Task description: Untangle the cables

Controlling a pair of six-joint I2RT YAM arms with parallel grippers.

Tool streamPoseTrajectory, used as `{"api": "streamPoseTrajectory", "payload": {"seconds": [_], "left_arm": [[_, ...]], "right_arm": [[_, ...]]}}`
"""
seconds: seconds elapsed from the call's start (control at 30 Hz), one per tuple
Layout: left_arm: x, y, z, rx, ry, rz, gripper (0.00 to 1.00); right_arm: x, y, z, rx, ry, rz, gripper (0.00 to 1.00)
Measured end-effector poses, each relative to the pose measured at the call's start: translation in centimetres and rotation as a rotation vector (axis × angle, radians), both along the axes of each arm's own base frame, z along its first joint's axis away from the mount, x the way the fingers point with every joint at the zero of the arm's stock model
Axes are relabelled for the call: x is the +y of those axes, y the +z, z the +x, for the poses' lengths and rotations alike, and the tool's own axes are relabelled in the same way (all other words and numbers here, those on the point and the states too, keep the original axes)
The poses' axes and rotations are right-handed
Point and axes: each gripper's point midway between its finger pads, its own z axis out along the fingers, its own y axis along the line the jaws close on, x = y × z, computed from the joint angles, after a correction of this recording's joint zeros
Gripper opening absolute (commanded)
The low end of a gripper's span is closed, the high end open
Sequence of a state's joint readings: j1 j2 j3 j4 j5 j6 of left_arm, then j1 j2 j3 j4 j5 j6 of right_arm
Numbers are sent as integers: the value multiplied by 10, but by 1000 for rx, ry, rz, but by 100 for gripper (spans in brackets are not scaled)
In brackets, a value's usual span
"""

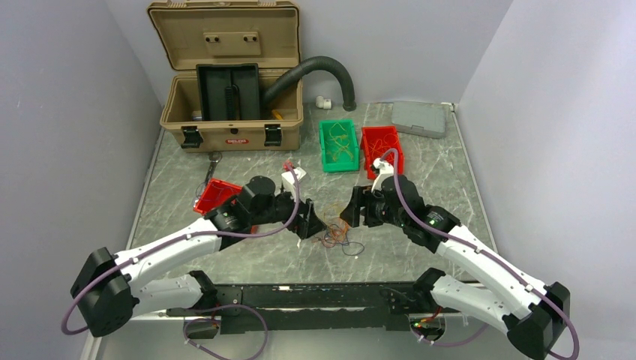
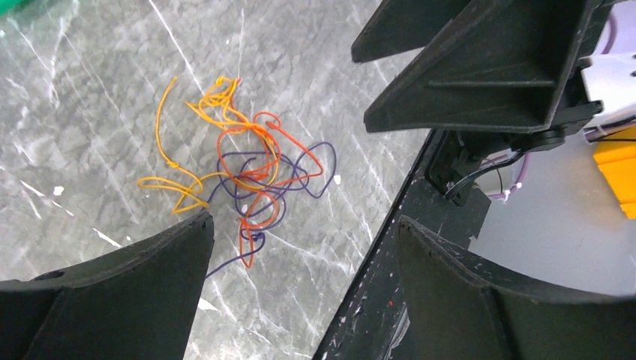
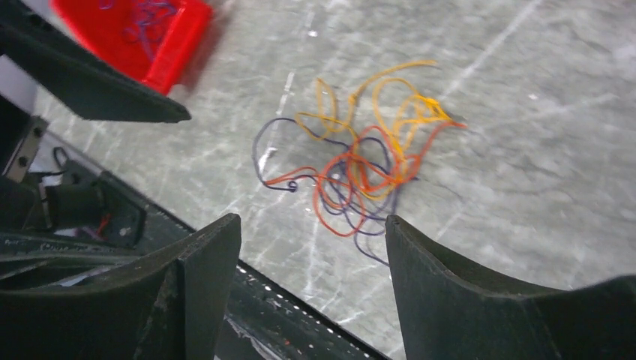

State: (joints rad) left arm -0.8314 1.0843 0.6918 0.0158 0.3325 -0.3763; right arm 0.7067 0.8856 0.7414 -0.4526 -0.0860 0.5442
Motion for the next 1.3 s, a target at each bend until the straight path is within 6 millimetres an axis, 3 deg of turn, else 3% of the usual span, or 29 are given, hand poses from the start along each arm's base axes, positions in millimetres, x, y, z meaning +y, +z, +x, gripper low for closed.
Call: {"api": "streamPoseTrajectory", "payload": {"seconds": [0.17,0.33,0.43,0.53,0.6,0.63,0.7,0.73,0.9,0.97,1.07,1.2,1.3], "left_arm": [[-11,-22,-2,62,-10,85,90],[-35,-36,5,119,-16,164,91],[-48,-43,8,156,-17,183,89],[-60,-54,8,203,-15,208,80],[-68,-63,9,237,-12,232,68],[-72,-67,9,252,-12,243,52],[-77,-78,9,287,-5,263,11],[-78,-84,8,305,-2,269,0],[-71,-97,5,327,12,306,0],[-62,-94,3,302,21,311,0],[-46,-76,-2,246,16,305,0],[-43,-57,-3,191,-2,276,0],[-39,-66,-6,201,-4,288,0]], "right_arm": [[-24,-23,1,55,-118,-77,73],[-49,-56,-12,117,-198,-128,80],[-59,-61,-16,123,-245,-131,81],[-65,-62,-15,115,-286,-123,81],[-67,-64,-15,120,-300,-123,81],[-67,-67,-15,127,-303,-126,81],[-68,-77,-17,146,-306,-138,81],[-69,-82,-18,153,-306,-143,81],[-70,-100,-21,181,-303,-165,80],[-67,-99,-17,170,-298,-162,71],[-63,-98,-9,144,-276,-173,67],[-56,-84,19,115,-249,-157,67],[-50,-75,46,114,-227,-121,70]]}}
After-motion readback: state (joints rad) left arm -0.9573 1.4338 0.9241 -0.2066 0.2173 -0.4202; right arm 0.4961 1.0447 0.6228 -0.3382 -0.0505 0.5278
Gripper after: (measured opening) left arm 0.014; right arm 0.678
